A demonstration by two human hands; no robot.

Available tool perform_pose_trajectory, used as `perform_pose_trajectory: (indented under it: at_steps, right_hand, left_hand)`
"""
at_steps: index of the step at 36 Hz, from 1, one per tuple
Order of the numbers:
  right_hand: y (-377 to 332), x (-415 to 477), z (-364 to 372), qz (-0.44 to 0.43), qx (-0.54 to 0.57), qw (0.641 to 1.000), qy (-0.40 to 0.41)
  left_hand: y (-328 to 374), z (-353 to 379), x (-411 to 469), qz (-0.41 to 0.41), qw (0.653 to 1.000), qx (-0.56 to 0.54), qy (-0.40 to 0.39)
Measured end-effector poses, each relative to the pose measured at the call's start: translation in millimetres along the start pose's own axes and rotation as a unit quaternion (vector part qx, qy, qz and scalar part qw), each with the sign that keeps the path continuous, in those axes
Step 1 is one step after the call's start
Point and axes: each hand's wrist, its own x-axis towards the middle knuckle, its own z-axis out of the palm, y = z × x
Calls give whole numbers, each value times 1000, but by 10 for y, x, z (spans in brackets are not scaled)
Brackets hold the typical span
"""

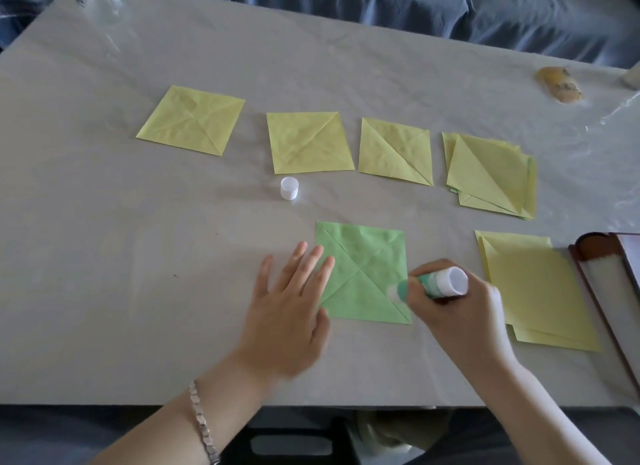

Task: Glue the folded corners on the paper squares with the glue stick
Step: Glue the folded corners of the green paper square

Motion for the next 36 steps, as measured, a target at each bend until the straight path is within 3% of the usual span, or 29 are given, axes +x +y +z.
perform_pose_trajectory:
  at_steps: [10,18,32,36]
  right_hand:
    - [-91,7,508,-71,-3,993,-92]
    - [51,-32,353,-77,-24,995,-56]
    - [293,-38,-76,-9,-54,998,-30]
    - [301,-91,-119,-32,-61,998,-1]
  left_hand:
    - [59,88,-34,-28,1000,-12,7]
    - [67,106,-23,-44,999,-11,10]
    - [76,110,-16,-50,999,2,3]
    - [73,114,-15,-47,999,7,4]
